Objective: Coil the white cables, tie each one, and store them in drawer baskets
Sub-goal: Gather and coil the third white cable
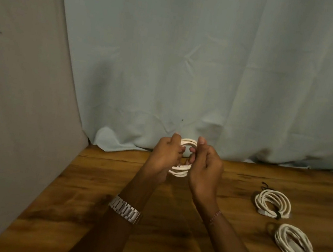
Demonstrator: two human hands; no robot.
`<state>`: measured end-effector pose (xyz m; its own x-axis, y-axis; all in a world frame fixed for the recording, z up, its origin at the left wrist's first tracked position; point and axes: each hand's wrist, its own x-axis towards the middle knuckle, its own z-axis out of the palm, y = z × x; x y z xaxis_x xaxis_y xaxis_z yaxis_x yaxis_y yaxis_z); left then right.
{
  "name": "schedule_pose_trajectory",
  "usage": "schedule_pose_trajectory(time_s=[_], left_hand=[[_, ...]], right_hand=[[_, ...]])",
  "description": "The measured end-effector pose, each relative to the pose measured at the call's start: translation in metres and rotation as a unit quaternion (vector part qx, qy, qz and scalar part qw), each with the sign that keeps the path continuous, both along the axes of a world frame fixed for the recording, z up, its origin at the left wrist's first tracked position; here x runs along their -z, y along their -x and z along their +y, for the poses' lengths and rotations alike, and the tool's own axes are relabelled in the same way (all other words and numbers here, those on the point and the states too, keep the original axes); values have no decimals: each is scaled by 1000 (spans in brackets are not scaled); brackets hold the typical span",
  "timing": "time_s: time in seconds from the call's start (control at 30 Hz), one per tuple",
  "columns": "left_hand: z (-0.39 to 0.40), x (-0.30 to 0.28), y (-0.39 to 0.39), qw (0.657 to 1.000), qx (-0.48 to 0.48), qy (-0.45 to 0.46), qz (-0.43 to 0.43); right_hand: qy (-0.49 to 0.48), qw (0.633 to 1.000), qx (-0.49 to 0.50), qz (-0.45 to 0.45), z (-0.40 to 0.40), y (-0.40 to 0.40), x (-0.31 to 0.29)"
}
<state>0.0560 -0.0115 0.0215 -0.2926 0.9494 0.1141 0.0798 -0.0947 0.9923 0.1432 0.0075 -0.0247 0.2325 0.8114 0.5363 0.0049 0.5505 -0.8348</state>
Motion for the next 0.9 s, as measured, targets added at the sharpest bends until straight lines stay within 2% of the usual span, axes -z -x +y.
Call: schedule_pose_trajectory(time_s=[0.17,0.33,0.4,0.57,0.77,0.9], left_hand=[[0,0,-2,994,24,17,-102],[4,5,-5,997,-31,6,-68],[6,8,-7,998,-49,5,-50],[7,10,-11,997,-18,14,-75],[7,15,-16,998,12,0,-60],[8,16,-10,998,48,-27,-22]], right_hand=[[69,987,-27,145,-4,6,-7],[140,957,-106,231,-6,10,-9],[151,956,-102,230,-6,10,-10],[189,948,-81,241,-4,7,-17],[140,979,26,143,6,10,-5],[135,979,-2,155,7,3,-11]])
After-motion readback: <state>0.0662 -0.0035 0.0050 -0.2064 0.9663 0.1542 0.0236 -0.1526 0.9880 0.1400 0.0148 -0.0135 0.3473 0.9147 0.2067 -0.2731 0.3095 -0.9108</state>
